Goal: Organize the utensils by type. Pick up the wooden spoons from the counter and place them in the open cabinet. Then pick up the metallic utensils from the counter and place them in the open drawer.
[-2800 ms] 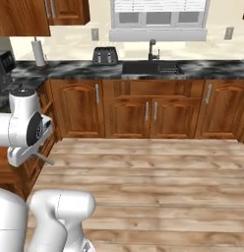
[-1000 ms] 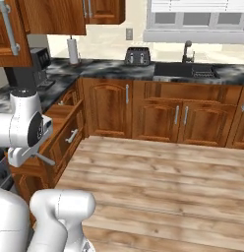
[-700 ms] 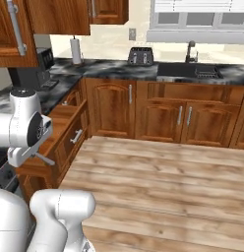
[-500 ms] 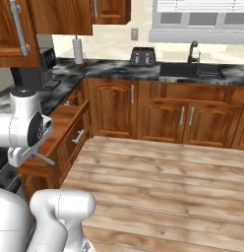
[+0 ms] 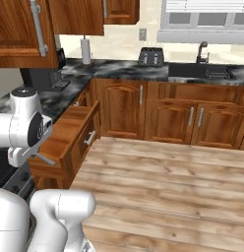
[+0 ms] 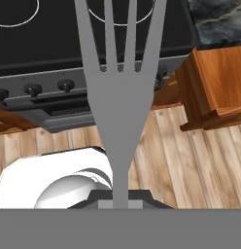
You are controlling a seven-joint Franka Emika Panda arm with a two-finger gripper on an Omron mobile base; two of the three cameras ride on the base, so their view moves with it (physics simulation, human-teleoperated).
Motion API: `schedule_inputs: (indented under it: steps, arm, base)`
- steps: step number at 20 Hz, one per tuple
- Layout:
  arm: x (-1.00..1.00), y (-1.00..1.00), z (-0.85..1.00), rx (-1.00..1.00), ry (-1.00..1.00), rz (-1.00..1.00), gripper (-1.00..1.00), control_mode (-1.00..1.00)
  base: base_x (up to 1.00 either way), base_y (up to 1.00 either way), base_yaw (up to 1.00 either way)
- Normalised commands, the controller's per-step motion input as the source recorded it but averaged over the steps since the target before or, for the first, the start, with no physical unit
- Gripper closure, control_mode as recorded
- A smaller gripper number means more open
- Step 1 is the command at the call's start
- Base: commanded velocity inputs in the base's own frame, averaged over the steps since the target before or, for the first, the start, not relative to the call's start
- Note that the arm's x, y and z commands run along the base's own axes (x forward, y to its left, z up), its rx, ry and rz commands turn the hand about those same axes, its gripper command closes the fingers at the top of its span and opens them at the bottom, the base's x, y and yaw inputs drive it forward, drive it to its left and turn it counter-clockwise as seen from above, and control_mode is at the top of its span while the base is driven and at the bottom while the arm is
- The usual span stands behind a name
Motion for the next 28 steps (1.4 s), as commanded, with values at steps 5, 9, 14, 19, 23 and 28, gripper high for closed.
schedule_inputs:
  steps: [5,9,14,19,23,28]
  arm:
    - [0.00,0.00,0.00,0.00,0.00,0.00,1.00,1.00]
    - [0.00,0.00,0.00,0.00,0.00,0.00,1.00,1.00]
    - [0.00,0.00,0.00,0.00,0.00,0.00,1.00,1.00]
    - [0.00,0.00,0.00,0.00,0.00,0.00,1.00,1.00]
    - [0.00,0.00,0.00,0.00,0.00,0.00,1.00,1.00]
    - [0.00,0.00,0.00,0.00,0.00,0.00,1.00,1.00]
  base:
    - [0.28,0.41,0.00]
    - [0.22,0.32,0.00]
    - [0.33,0.30,0.00]
    - [0.36,0.28,0.00]
    - [0.42,0.31,0.00]
    - [0.18,0.26,0.03]
